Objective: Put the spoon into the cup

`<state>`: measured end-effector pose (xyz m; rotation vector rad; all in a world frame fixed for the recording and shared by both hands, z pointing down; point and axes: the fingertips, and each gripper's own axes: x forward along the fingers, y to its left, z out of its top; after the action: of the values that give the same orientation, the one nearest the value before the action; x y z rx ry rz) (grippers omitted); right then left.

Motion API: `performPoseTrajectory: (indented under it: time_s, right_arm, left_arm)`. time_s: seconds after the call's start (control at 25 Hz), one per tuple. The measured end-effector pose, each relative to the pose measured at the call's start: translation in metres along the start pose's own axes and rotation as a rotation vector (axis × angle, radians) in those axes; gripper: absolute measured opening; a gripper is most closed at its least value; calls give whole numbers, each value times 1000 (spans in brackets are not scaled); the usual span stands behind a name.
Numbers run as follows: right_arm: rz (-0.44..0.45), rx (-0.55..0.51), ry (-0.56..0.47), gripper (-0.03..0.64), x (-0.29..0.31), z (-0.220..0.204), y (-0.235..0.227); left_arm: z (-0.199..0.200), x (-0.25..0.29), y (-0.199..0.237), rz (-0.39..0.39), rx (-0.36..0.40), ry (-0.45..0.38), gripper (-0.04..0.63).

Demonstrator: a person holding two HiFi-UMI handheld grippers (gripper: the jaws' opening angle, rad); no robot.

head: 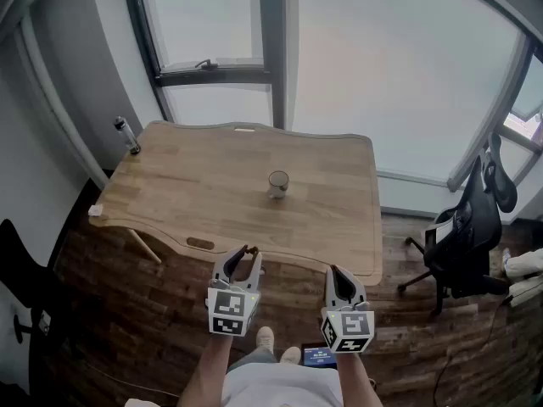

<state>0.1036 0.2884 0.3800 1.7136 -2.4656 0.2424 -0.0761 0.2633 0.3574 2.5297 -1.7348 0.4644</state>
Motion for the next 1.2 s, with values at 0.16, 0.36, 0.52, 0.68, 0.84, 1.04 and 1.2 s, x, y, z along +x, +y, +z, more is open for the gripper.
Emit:
performPoseTrajectory:
  time_s: [0.16,0.36,0.52,0.68,0.84,1.04,1.2]
  right_arm:
    - [5,-3,0,31,-9,-1,2]
    - [5,-9,-11,31,-15,3,-3]
    - [4,19,-19,31,-17,4,-7]
    - [8,28,-25,32,-15,5,-8]
    - [11,24,-28,32,-12,6,-10]
    - [11,20,-28,32,-1,7,-17]
    - [21,9,-14,31,17,5,-23]
  left_arm:
    - [1,-7,-3,4,-2,1,110]
    - [4,-11,-8,9,-1,-8,110]
    - [6,-12,-11,12,-1,-12,110]
    - [8,-11,-8,19,-6,-22,110]
    - [7,-7,-7,21,-6,-24,110]
    - [7,6,-3,23,-17,-30,110]
    - [4,23,3,26,-27,-24,110]
